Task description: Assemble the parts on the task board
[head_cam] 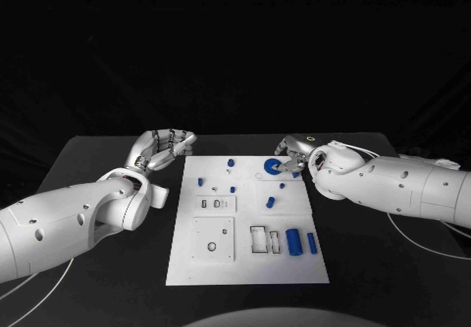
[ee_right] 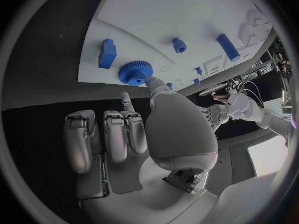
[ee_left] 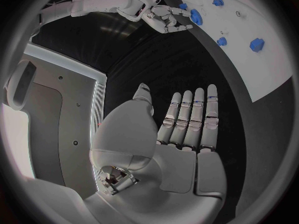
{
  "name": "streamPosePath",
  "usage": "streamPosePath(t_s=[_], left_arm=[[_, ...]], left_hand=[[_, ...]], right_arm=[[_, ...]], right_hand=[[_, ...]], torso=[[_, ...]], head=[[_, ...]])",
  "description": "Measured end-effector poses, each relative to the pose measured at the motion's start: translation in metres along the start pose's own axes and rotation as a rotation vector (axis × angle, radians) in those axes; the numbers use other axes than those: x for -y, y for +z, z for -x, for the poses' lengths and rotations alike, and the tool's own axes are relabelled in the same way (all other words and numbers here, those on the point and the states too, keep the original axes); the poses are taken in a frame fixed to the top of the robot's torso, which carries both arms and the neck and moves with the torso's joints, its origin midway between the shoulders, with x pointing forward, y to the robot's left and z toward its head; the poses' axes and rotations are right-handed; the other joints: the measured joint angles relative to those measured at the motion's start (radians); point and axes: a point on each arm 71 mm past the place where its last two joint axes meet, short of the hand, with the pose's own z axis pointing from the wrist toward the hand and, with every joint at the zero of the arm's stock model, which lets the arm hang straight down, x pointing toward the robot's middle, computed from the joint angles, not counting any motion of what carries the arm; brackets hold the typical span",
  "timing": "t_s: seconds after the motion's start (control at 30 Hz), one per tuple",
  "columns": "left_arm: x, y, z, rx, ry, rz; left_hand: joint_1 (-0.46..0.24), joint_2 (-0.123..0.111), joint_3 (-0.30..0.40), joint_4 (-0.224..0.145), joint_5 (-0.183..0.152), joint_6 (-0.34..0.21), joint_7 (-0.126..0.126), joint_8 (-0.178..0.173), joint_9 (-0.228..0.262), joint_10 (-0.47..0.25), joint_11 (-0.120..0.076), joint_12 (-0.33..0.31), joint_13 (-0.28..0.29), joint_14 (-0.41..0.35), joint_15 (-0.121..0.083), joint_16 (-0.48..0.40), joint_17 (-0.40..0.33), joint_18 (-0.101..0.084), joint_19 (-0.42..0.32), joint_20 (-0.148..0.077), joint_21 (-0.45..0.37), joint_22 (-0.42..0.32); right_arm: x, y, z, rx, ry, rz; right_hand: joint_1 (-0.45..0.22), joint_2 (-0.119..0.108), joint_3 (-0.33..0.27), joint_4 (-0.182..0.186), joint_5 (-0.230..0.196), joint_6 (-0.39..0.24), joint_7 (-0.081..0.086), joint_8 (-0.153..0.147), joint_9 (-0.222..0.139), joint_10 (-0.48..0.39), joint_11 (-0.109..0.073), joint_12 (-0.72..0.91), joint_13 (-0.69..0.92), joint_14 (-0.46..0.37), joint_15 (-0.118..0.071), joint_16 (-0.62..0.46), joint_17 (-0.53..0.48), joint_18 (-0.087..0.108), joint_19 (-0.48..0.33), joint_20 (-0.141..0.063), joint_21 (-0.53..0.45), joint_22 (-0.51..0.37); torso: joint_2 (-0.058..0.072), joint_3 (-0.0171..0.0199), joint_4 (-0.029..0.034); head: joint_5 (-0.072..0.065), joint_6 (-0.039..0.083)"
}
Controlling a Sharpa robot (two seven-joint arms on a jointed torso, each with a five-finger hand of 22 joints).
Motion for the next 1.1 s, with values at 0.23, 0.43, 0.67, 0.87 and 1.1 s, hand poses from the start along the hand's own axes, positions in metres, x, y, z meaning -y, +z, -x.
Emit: streamPosePath(t_s=[0.23,0.43,0.67,0.87,1.1], left_arm=[[0.000,0.000,0.000,0.000,0.000,0.000],[0.000,0.000,0.000,0.000,0.000,0.000],[0.000,-0.001,0.001,0.002,0.001,0.001],[0.000,-0.001,0.001,0.002,0.001,0.001],[0.000,-0.001,0.002,0.003,0.002,0.002]], left_hand=[[0.000,0.000,0.000,0.000,0.000,0.000,0.000,0.000,0.000,0.000,0.000,0.000,0.000,0.000,0.000,0.000,0.000,0.000,0.000,0.000,0.000,0.000],[0.000,0.000,0.000,0.000,0.000,0.000,0.000,0.000,0.000,0.000,0.000,0.000,0.000,0.000,0.000,0.000,0.000,0.000,0.000,0.000,0.000,0.000],[0.004,0.004,-0.003,0.003,0.000,0.000,0.000,0.004,0.001,0.000,0.000,0.000,0.000,0.000,0.000,0.000,0.001,0.000,0.000,0.000,-0.004,-0.001],[0.004,0.004,-0.003,0.003,0.000,0.000,0.000,0.004,0.001,0.000,0.000,0.000,0.000,0.000,0.000,0.000,0.001,0.000,0.000,0.000,-0.004,-0.001],[0.004,0.004,-0.003,0.003,0.000,0.000,0.000,0.004,0.001,0.000,0.000,0.000,0.000,0.000,0.000,0.000,0.001,0.000,0.000,0.000,-0.004,-0.001]], right_arm=[[-0.002,0.002,-0.002,-0.023,-0.007,-0.008],[-0.004,0.002,-0.004,-0.038,-0.010,-0.009],[-0.007,0.003,-0.006,-0.050,-0.013,-0.009],[-0.009,0.004,-0.007,-0.057,-0.016,-0.007],[-0.011,0.005,-0.006,-0.057,-0.017,-0.004]], right_hand=[[0.004,-0.004,0.010,-0.004,0.000,-0.005,0.002,0.000,0.004,-0.003,0.003,0.000,0.000,0.000,0.000,0.000,0.000,0.000,0.000,0.000,0.000,0.000],[0.004,-0.004,0.017,-0.006,0.000,-0.007,0.004,0.000,0.005,-0.001,0.005,0.000,0.000,-0.001,0.007,0.000,0.000,0.000,0.000,0.000,0.000,0.000],[0.008,0.000,0.034,-0.017,0.000,0.000,0.005,0.012,0.018,0.000,0.007,0.000,0.000,-0.001,0.007,0.000,0.001,0.000,-0.004,0.004,0.000,0.000],[0.024,0.003,0.051,-0.035,0.000,0.002,0.003,0.016,0.028,0.000,0.007,0.000,0.000,-0.001,0.006,0.000,0.001,0.000,0.000,0.007,-0.001,0.000],[0.029,0.008,0.070,-0.053,0.000,0.050,0.000,0.047,0.054,-0.003,0.010,0.000,0.000,-0.001,0.006,0.000,0.001,0.000,0.000,0.007,-0.001,0.001]], torso=[[0.000,0.0003,-0.0003],[0.000,0.0003,-0.0004],[-0.001,-0.0001,-0.0007],[-0.001,-0.0002,-0.0006],[-0.001,-0.0002,0.0000]], head=[[0.002,-0.004],[0.002,-0.007],[0.001,-0.007],[0.000,-0.008],[0.002,-0.006]])
